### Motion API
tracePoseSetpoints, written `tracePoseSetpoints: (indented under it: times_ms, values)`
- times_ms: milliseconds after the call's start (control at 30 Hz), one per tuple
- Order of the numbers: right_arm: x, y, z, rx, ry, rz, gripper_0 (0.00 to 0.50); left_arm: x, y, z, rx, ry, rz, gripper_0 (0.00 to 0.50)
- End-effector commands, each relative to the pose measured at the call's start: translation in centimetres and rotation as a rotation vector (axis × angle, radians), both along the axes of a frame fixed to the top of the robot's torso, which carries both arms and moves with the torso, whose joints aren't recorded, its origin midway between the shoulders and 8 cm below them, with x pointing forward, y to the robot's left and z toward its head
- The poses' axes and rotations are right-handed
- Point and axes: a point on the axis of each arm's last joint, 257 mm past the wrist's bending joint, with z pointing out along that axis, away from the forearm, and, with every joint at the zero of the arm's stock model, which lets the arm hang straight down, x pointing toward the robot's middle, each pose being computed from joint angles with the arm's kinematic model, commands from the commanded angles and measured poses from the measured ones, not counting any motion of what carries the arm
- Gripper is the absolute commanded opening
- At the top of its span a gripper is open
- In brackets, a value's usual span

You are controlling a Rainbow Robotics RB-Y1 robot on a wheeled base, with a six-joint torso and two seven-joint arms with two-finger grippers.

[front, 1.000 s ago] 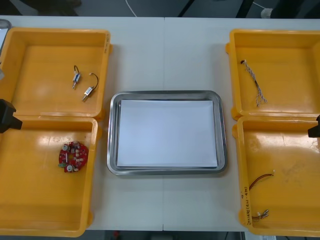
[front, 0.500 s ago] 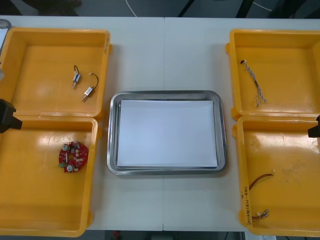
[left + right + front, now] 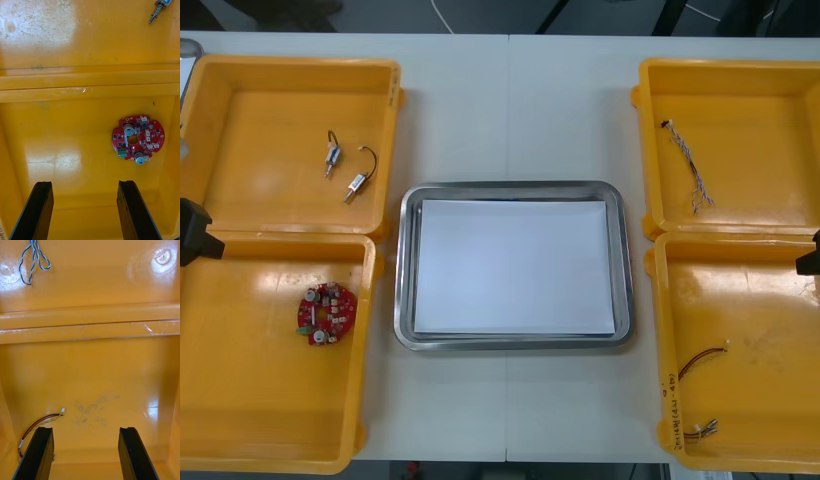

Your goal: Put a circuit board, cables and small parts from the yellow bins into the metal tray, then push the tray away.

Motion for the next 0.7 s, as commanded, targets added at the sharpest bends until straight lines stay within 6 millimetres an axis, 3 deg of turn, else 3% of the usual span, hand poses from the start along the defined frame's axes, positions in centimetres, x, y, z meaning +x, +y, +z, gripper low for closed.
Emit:
tracePoseSetpoints:
  times_ms: [33,700]
  values:
    - [-0.34,-1.53,0.83,-0.047,-0.005,0.001,0.5,-0.25,1.96,1.54,0.092,-0.024,-0.053,0.5]
    - [-0.34,-1.53,0.83,-0.047,-0.005,0.001,0.5,-0.25,1.96,1.54,0.092,-0.024,-0.053,0.5]
